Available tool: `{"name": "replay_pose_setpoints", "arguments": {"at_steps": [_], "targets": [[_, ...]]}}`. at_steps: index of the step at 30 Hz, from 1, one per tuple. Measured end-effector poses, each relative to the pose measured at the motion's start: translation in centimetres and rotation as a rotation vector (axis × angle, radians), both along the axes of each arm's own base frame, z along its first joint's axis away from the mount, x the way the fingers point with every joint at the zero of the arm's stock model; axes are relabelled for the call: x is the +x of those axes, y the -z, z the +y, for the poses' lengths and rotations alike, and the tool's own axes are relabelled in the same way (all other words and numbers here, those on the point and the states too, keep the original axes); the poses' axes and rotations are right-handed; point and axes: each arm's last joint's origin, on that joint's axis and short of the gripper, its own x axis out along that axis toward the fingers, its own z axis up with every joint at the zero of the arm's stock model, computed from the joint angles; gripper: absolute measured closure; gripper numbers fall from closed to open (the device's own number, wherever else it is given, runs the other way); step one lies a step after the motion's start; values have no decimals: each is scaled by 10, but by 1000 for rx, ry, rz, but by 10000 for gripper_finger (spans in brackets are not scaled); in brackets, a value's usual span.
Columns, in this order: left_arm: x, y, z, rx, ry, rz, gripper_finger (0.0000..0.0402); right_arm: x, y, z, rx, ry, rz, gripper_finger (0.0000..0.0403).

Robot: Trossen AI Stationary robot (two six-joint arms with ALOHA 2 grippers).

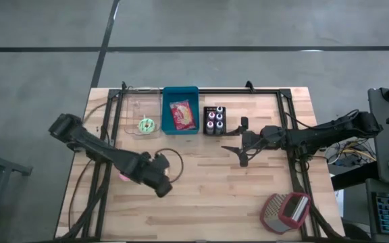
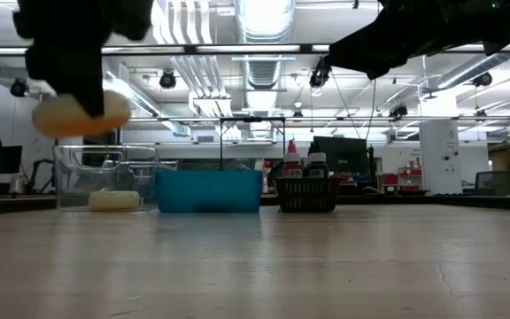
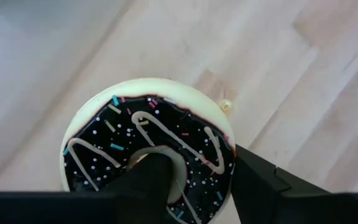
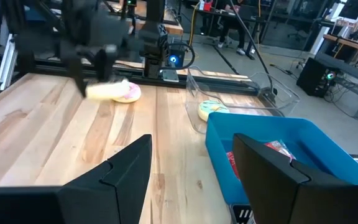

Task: Pick & Place Food Item
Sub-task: Put the black donut into the transparent bin

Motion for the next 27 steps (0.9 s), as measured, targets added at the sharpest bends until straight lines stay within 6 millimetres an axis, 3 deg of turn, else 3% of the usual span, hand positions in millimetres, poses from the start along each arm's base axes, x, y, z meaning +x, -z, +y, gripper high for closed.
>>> {"name": "replay_pose_setpoints", "arguments": {"at_steps": [7,12,21,27], "targets": [[-36,-53,31,63,-47,-130,254,0,0,0,0,0,0,181],[-60,-75,65,83,-117,-122,254,0,0,0,0,0,0,181],[-68,-83,123,164,-164,-48,254,0,0,0,0,0,0,181],[-67,-79,167,120,-183,13,255,0,0,0,0,0,0,181]]}}
